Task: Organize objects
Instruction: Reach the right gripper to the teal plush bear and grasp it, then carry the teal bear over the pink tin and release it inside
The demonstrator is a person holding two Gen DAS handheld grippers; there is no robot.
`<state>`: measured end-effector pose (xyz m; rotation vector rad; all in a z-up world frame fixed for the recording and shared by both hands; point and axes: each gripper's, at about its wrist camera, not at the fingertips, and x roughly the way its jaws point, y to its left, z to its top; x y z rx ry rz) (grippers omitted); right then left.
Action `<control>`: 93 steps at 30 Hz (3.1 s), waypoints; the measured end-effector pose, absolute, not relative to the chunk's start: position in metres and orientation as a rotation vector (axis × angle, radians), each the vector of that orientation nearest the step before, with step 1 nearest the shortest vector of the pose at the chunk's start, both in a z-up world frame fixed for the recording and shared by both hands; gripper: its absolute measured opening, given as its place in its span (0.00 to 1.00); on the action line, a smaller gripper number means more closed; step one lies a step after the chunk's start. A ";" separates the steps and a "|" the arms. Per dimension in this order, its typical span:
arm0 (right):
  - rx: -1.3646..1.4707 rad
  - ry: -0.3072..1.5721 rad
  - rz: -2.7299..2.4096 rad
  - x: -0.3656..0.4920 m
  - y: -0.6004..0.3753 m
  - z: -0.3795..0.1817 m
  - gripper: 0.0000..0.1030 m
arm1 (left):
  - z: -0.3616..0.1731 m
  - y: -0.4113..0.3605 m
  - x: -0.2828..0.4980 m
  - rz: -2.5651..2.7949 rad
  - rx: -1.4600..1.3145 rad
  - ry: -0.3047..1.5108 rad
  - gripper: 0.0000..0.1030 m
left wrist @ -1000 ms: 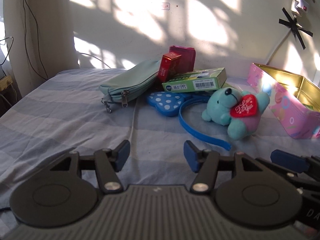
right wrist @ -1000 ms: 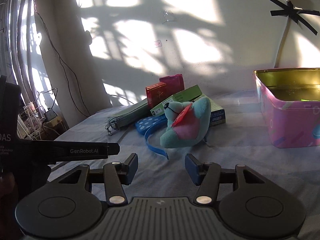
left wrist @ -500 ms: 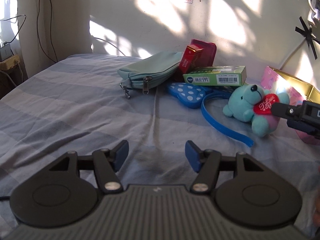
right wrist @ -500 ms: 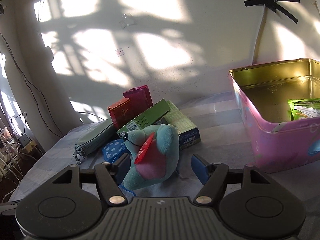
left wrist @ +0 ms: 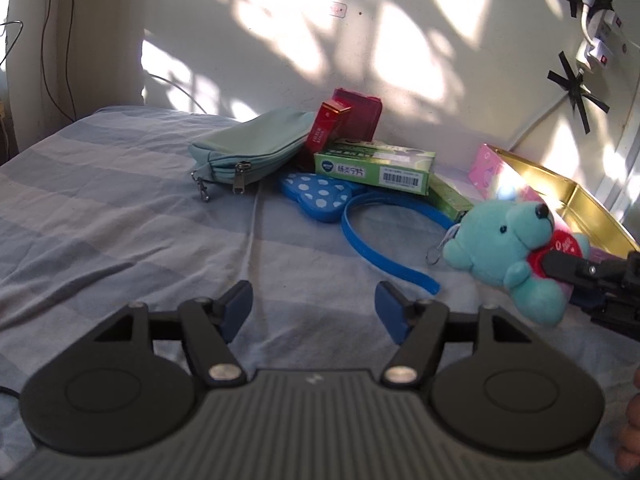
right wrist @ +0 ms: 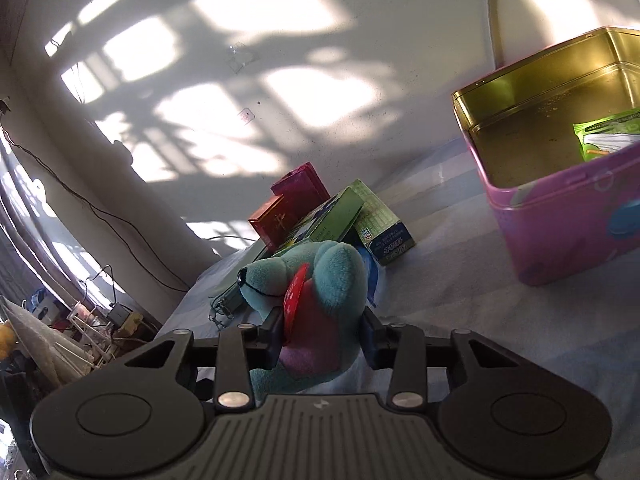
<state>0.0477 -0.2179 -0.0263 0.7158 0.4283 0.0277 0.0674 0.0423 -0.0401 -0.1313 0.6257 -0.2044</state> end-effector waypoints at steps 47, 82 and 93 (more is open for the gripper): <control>0.126 0.532 -0.486 -0.104 -0.271 -0.043 0.44 | -0.061 -0.205 0.041 -1.007 -0.132 0.772 0.45; 0.190 0.167 -0.398 -0.010 -0.296 0.005 0.58 | 0.019 -0.181 0.107 -0.596 -0.042 0.493 0.58; 0.252 0.237 -0.351 -0.021 -0.235 -0.017 0.58 | -0.004 -0.122 0.059 -0.466 0.031 0.483 0.66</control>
